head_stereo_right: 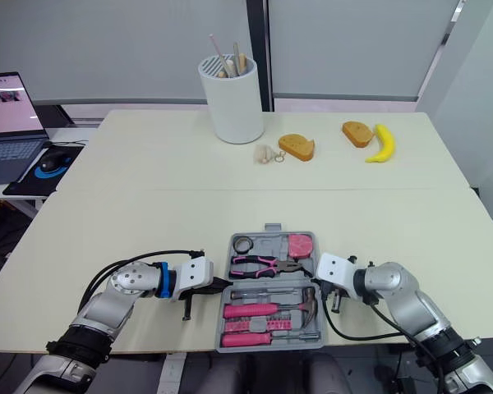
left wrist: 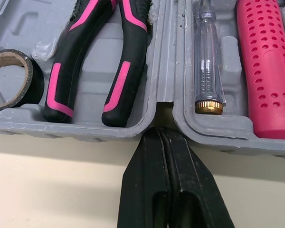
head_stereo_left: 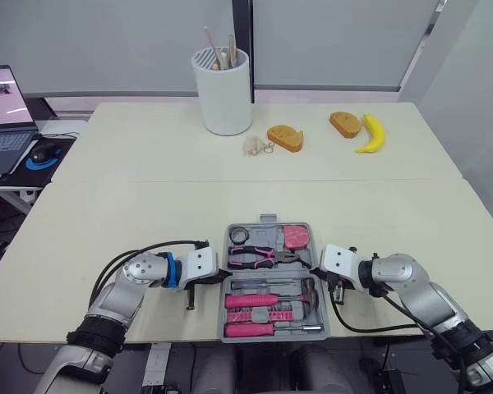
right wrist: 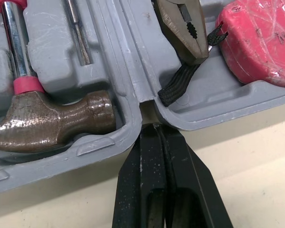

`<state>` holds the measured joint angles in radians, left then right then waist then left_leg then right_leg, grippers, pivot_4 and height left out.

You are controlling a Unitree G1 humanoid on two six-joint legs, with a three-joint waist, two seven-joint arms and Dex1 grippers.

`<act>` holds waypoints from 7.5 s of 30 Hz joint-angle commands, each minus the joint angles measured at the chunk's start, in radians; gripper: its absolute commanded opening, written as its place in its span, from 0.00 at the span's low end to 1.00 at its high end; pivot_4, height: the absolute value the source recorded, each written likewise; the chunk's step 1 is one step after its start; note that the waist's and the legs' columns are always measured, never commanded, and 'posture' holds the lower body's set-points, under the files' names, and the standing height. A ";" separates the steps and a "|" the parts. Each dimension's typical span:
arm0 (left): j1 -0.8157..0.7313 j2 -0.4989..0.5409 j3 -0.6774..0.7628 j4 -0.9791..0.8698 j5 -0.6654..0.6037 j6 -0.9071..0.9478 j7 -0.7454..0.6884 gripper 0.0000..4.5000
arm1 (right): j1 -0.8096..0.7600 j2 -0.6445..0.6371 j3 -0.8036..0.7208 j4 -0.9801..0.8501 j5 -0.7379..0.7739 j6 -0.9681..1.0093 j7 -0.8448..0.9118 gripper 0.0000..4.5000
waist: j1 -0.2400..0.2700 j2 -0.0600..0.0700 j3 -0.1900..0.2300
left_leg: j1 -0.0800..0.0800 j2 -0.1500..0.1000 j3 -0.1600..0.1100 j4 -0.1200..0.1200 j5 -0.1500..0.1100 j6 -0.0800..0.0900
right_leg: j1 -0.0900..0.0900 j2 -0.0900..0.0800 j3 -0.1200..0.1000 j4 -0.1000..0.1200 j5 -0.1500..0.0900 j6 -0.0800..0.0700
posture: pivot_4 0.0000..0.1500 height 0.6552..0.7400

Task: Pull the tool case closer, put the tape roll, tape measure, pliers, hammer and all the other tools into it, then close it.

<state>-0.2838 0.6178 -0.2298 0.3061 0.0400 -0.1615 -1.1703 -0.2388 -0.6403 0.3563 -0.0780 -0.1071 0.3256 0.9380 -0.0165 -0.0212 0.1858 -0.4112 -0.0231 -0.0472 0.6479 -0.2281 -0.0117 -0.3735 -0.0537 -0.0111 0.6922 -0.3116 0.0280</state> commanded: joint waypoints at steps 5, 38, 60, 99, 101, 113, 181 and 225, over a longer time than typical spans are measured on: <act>-0.010 -0.032 -0.023 -0.043 -0.016 -0.012 0.010 0.01 | -0.010 0.030 0.009 -0.053 0.020 -0.015 0.006 0.00 | 0.000 0.000 0.000 | 0.000 0.000 0.000 0.000 0.000 0.000 | 0.000 0.000 0.000 0.000 0.000 0.000 | 1.00 1.00; -0.021 -0.034 -0.021 -0.004 0.010 -0.033 0.022 0.01 | -0.040 0.035 0.013 -0.026 0.019 0.000 0.024 0.00 | -0.001 0.000 0.000 | 0.002 0.000 0.000 0.001 0.000 0.000 | 0.000 0.000 0.000 0.003 0.000 0.000 | 1.00 1.00; -0.012 0.033 0.049 0.072 -0.004 0.039 0.077 0.01 | 0.038 -0.060 -0.096 -0.086 -0.013 0.098 -0.056 0.00 | -0.001 0.000 0.000 | 0.003 0.000 0.000 0.001 0.000 0.000 | 0.001 0.000 0.000 0.004 0.000 0.000 | 1.00 1.00; 0.075 0.039 -0.231 -0.420 -0.032 0.229 -0.015 0.01 | 0.263 0.037 -0.362 -0.483 0.229 0.388 -0.299 0.00 | 0.011 0.005 -0.003 | 0.003 0.001 0.000 -0.002 0.000 0.000 | 0.004 0.001 0.000 -0.003 0.000 0.000 | 1.00 1.00; 0.077 0.041 -0.236 -0.414 -0.019 0.226 -0.013 0.01 | 0.252 0.033 -0.360 -0.484 0.232 0.415 -0.300 0.00 | 0.011 0.005 -0.003 | 0.003 0.001 0.000 -0.002 0.000 0.000 | 0.004 0.001 0.001 -0.003 0.000 0.000 | 1.00 1.00; 0.056 0.015 -0.279 -0.377 0.044 0.221 0.000 0.00 | -0.030 0.121 -0.422 -0.380 0.420 0.865 -0.348 0.32 | 0.009 0.005 -0.003 | 0.004 0.001 -0.001 -0.002 0.000 0.000 | 0.005 0.001 0.000 -0.003 0.000 0.000 | 1.00 1.00; 0.100 0.130 -0.265 -0.302 0.001 0.164 -0.084 0.00 | -0.501 0.248 -0.104 0.218 0.469 0.512 0.188 0.99 | -0.041 0.008 -0.014 | 0.013 0.019 0.001 -0.008 0.000 0.001 | 0.003 0.018 0.003 0.005 -0.004 -0.009 | 1.00 1.00; 0.291 0.210 0.006 -0.464 -0.179 0.493 0.096 0.00 | 0.064 -0.306 0.175 -0.437 -0.085 0.149 0.056 0.44 | 0.014 0.007 -0.003 | 0.003 0.018 0.001 -0.006 -0.002 -0.002 | 0.002 0.016 0.001 -0.010 -0.003 -0.008 | 1.00 1.00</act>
<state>0.0188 0.8470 -0.1944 -0.1343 -0.1556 0.3416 -1.0899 -0.1608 -0.9606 0.4934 -0.5274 -0.1483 0.5040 0.9929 -0.0023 -0.0142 0.1829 -0.4079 -0.0056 -0.0467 0.6426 -0.2299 -0.0140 -0.3711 -0.0382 -0.0105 0.6822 -0.3150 0.0199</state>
